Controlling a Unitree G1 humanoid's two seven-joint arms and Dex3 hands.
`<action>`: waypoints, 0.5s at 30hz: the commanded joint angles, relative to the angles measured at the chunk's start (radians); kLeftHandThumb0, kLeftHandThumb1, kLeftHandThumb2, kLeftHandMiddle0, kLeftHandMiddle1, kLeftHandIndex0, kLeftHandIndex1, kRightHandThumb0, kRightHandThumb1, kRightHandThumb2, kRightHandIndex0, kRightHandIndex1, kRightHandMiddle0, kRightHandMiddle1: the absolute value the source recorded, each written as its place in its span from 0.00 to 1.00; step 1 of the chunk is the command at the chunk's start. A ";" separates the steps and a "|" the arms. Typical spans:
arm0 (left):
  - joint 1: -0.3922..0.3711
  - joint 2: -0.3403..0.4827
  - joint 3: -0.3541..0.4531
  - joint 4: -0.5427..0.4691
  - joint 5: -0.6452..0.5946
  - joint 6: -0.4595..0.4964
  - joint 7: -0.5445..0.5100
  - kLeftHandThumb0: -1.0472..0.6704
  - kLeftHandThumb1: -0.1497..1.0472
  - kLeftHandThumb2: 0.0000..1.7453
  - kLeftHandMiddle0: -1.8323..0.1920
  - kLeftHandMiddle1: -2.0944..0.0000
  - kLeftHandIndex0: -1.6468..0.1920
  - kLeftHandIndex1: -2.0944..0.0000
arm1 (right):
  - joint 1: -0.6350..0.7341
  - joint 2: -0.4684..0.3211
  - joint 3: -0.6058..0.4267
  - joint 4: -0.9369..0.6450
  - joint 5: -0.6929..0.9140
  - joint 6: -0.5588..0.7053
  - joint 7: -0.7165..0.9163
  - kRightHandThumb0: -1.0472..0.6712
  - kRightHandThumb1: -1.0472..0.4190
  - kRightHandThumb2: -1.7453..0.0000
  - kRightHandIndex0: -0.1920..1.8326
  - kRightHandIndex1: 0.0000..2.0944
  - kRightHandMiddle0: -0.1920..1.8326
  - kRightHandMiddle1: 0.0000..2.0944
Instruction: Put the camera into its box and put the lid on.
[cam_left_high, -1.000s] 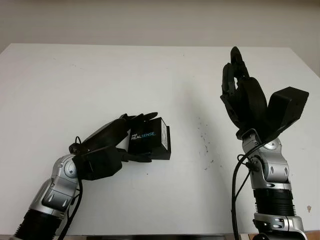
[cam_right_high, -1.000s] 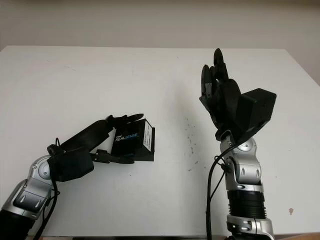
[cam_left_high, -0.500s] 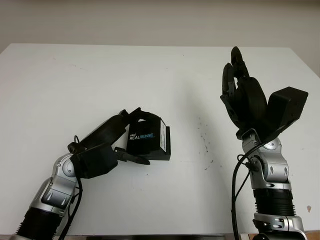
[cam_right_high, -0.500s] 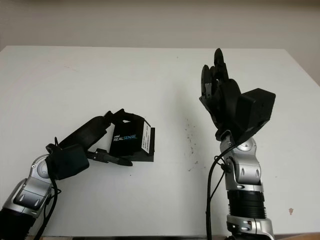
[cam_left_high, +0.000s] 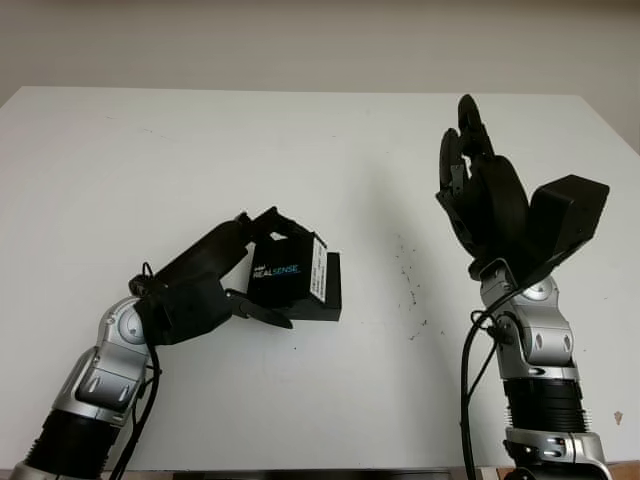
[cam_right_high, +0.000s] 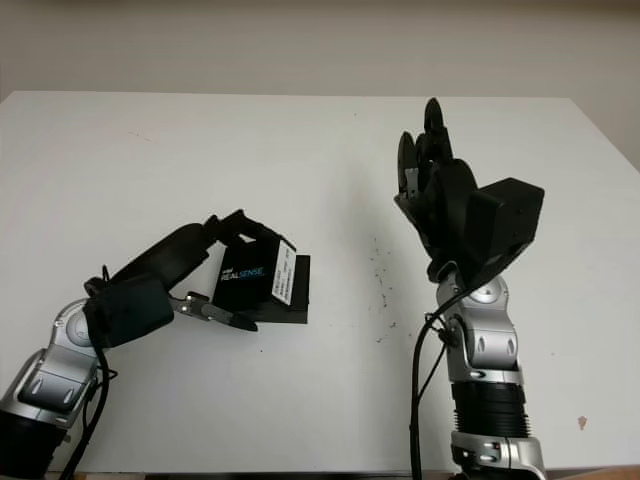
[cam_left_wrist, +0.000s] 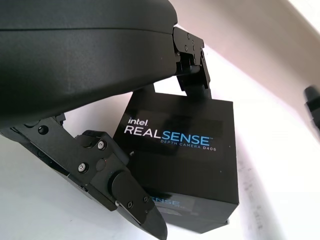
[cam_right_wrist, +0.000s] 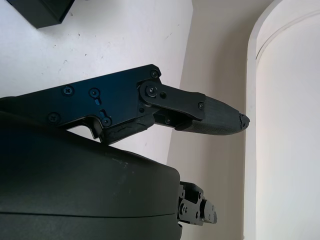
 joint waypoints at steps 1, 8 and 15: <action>-0.033 0.009 0.024 -0.049 -0.022 0.027 -0.012 0.47 0.94 0.03 0.75 0.25 0.77 0.31 | 0.006 0.003 -0.001 -0.003 -0.001 -0.019 0.001 0.24 0.00 0.64 0.01 0.02 0.04 0.01; -0.056 0.027 0.042 -0.186 -0.039 0.204 -0.054 0.47 0.94 0.03 0.75 0.25 0.77 0.32 | 0.007 0.003 0.007 -0.010 0.003 -0.005 0.004 0.25 0.00 0.62 0.00 0.02 0.02 0.00; -0.088 0.047 0.019 -0.327 0.019 0.448 -0.063 0.46 0.93 0.03 0.75 0.27 0.76 0.33 | 0.001 0.006 0.015 -0.011 -0.003 0.013 -0.015 0.25 0.00 0.62 0.01 0.02 0.03 0.01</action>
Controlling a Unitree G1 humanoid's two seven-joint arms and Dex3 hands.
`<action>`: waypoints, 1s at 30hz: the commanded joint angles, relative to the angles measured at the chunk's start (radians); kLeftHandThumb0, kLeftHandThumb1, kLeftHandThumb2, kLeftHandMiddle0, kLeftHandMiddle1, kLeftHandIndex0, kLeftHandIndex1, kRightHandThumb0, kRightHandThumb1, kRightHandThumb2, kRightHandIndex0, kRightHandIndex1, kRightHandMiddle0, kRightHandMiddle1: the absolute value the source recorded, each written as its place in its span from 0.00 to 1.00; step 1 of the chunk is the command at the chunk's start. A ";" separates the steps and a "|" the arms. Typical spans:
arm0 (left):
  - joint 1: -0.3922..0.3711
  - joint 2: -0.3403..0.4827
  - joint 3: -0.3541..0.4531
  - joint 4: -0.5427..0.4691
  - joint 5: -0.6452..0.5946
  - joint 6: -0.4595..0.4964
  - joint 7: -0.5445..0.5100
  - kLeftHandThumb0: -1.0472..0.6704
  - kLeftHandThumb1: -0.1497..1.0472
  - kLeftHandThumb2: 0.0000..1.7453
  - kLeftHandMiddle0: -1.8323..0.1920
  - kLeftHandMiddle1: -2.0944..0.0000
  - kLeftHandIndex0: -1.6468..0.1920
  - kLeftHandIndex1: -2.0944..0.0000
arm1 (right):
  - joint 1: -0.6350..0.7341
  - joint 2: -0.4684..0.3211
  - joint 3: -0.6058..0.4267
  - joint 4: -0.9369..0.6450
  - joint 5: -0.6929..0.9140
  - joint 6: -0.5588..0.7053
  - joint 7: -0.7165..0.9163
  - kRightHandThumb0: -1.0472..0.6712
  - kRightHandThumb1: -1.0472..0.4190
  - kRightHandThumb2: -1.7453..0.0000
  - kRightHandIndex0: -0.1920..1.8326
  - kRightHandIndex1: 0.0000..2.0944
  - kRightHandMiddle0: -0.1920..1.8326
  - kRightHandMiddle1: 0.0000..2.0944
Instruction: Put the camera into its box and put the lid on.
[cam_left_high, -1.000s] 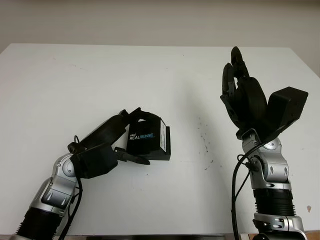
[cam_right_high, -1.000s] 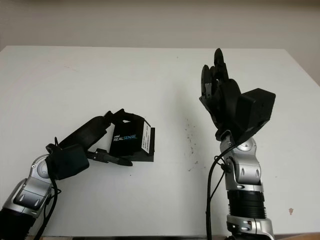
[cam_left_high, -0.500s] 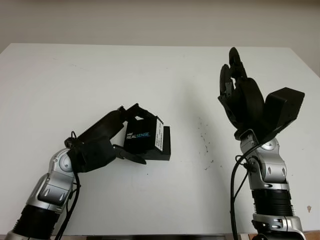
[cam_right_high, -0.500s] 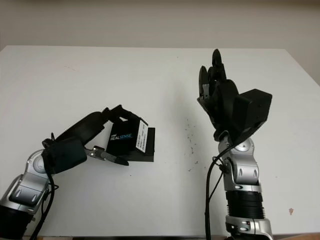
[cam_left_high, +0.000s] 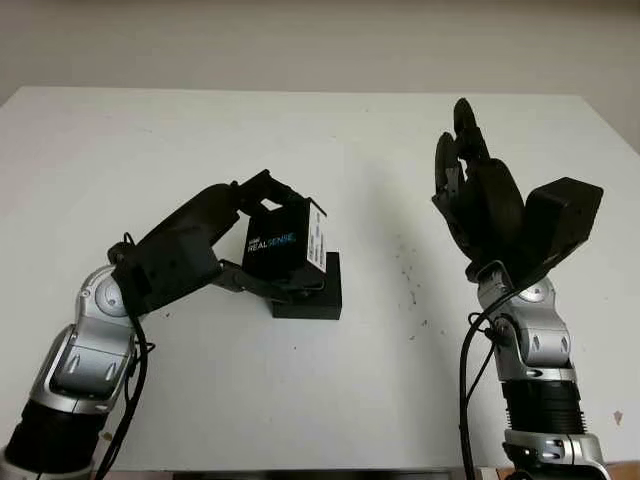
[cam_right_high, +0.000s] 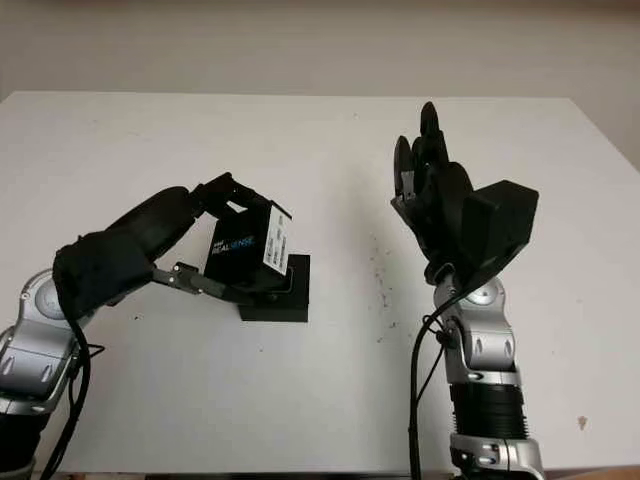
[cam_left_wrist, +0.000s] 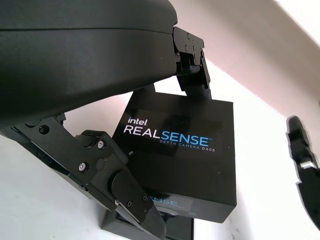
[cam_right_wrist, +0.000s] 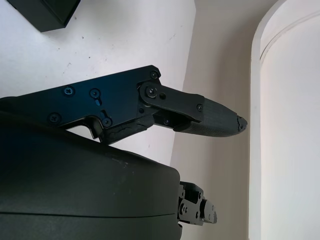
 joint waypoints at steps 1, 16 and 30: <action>-0.032 0.017 -0.017 -0.051 0.026 0.057 -0.009 0.46 0.93 0.03 0.74 0.27 0.76 0.33 | -0.002 0.005 -0.001 -0.010 -0.002 0.001 -0.004 0.25 0.00 0.62 0.01 0.02 0.03 0.01; -0.140 0.097 -0.145 -0.063 0.145 0.292 -0.140 0.48 0.91 0.03 0.73 0.25 0.75 0.28 | -0.011 0.014 0.013 -0.021 -0.002 0.018 -0.004 0.24 0.00 0.64 0.01 0.02 0.03 0.02; -0.166 0.063 -0.186 -0.030 0.124 0.305 -0.168 0.46 0.92 0.03 0.69 0.16 0.73 0.26 | -0.002 0.019 0.021 -0.028 -0.009 0.017 -0.015 0.22 0.00 0.66 0.00 0.02 0.02 0.02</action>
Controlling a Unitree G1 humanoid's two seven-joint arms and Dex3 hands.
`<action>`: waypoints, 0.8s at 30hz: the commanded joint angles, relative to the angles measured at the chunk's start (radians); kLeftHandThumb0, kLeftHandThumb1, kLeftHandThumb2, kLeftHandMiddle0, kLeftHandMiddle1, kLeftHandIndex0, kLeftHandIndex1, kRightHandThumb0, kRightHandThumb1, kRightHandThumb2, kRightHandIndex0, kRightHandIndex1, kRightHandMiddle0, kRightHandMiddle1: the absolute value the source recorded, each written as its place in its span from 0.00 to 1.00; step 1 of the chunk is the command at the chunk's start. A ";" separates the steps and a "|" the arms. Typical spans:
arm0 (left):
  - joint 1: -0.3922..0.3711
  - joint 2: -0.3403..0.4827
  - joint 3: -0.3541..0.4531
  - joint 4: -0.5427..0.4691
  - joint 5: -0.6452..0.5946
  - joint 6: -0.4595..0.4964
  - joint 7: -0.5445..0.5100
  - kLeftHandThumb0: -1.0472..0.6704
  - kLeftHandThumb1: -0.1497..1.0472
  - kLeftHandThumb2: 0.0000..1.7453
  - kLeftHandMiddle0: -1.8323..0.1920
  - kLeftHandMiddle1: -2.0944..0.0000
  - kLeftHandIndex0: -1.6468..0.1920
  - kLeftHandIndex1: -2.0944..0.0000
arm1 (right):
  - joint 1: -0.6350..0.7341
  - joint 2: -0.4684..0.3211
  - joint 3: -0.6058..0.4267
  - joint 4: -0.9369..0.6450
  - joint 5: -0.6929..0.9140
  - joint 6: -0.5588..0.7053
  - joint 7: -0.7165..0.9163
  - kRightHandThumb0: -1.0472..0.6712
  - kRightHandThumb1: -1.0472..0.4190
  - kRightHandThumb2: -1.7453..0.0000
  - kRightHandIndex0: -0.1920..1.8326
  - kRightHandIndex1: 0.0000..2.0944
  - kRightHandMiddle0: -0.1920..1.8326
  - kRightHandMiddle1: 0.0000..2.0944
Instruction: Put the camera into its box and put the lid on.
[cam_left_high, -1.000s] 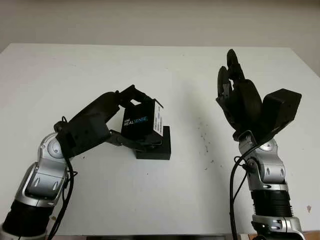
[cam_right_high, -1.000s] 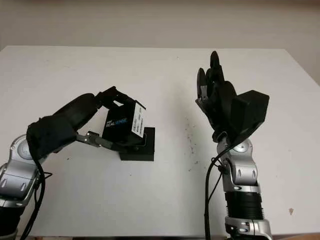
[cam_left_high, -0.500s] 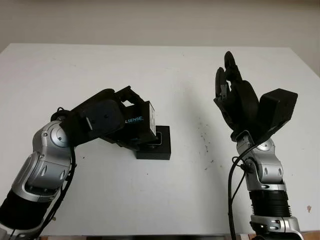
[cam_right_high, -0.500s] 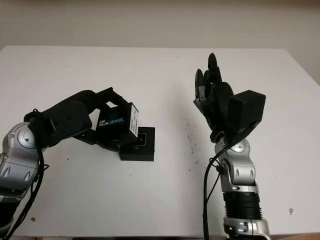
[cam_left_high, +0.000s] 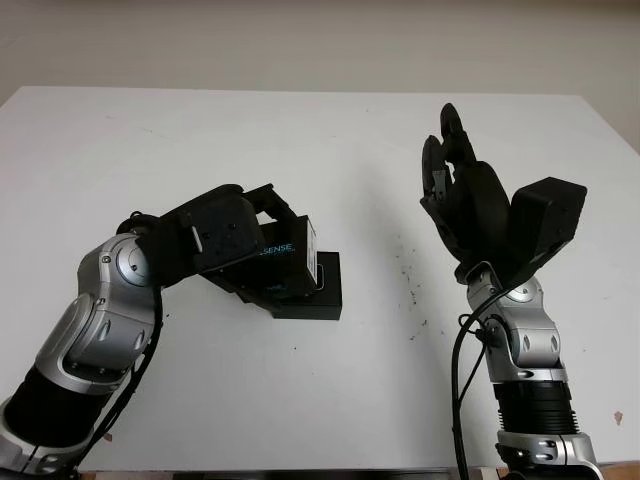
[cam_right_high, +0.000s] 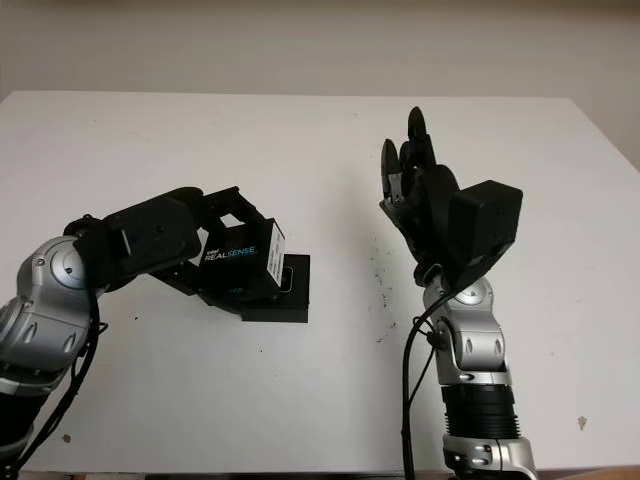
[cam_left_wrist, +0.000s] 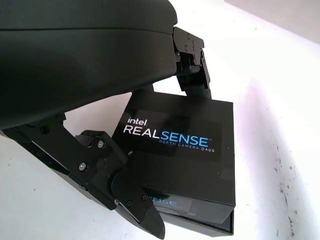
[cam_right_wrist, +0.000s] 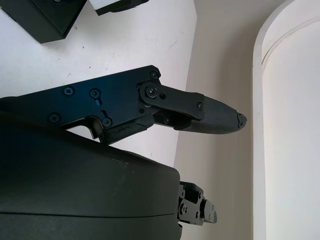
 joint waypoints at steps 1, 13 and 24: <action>-0.018 -0.010 -0.010 -0.001 -0.008 -0.003 -0.003 0.46 0.92 0.03 0.68 0.16 0.74 0.26 | -0.001 -0.002 -0.002 -0.021 -0.004 0.001 -0.001 0.22 0.00 0.66 0.00 0.02 0.02 0.02; -0.020 -0.048 -0.061 0.034 0.017 -0.021 0.038 0.48 0.93 0.03 0.72 0.19 0.74 0.26 | -0.002 0.000 -0.003 -0.011 0.000 -0.013 0.012 0.21 0.00 0.68 0.00 0.02 0.02 0.02; -0.021 -0.066 -0.088 0.058 0.041 -0.048 0.053 0.50 0.93 0.03 0.76 0.21 0.77 0.24 | -0.003 0.006 0.000 -0.017 -0.002 -0.001 0.003 0.21 0.00 0.67 0.01 0.02 0.03 0.03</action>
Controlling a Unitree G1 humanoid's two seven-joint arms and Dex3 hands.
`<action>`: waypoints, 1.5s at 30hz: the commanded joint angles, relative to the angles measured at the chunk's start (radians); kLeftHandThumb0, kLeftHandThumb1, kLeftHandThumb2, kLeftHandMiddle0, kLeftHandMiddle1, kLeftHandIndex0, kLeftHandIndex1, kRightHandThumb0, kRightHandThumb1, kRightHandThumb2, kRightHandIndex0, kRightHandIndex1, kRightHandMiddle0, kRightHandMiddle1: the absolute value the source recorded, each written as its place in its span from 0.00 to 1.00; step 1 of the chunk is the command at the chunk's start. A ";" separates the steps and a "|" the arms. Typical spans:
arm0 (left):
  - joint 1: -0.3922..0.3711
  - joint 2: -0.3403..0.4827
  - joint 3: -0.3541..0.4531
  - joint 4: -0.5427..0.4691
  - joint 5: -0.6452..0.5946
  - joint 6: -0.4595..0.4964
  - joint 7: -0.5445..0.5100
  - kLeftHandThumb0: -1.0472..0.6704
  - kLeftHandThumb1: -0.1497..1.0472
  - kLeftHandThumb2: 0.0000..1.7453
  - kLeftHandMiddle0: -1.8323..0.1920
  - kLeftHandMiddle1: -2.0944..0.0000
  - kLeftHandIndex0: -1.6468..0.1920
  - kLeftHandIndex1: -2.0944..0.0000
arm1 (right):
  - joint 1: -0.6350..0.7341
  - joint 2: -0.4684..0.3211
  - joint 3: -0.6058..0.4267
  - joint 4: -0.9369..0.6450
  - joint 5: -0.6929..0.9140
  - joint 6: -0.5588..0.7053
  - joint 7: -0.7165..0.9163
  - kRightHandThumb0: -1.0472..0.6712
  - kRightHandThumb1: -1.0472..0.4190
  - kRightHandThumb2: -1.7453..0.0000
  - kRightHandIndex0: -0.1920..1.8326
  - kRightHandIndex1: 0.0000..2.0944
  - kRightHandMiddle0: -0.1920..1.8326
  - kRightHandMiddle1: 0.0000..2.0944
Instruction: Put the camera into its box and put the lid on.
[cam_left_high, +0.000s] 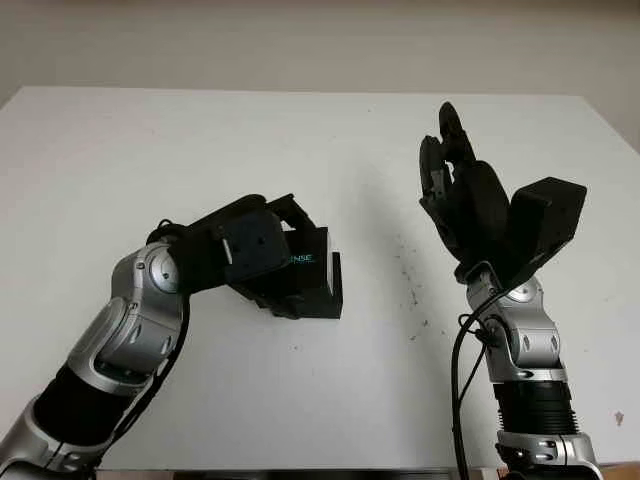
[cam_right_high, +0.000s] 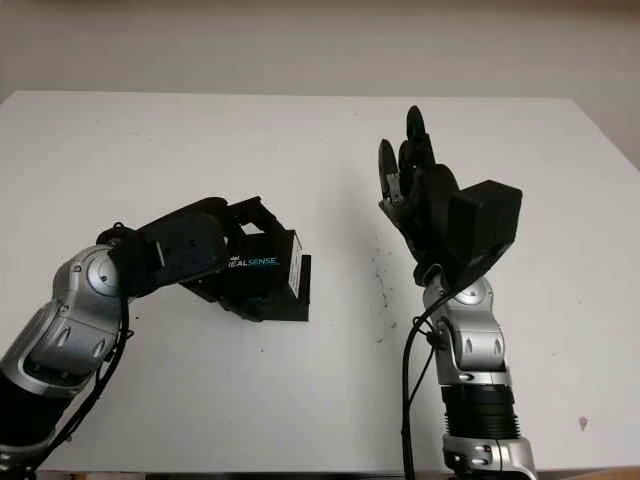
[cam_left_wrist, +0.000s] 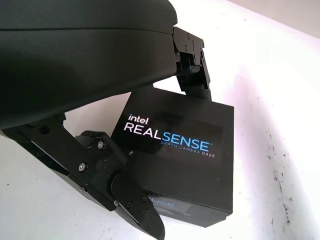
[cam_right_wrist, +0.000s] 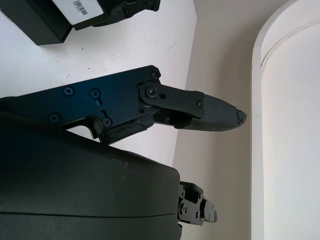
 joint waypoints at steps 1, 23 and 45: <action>-0.010 -0.014 -0.010 0.015 -0.002 -0.012 0.001 0.50 0.93 0.03 0.75 0.21 0.77 0.25 | -0.003 0.006 0.000 -0.014 -0.001 0.000 -0.003 0.21 0.00 0.67 0.01 0.02 0.03 0.03; -0.070 -0.068 -0.055 0.096 0.034 -0.024 -0.010 0.50 0.92 0.03 0.75 0.23 0.74 0.30 | 0.004 0.018 0.002 -0.017 -0.001 0.001 -0.012 0.22 0.00 0.66 0.00 0.02 0.03 0.03; -0.067 -0.081 -0.087 0.082 0.124 -0.015 -0.018 0.52 0.91 0.03 0.76 0.29 0.71 0.36 | -0.002 0.040 0.002 0.011 0.000 -0.019 -0.007 0.22 0.00 0.66 0.00 0.02 0.02 0.03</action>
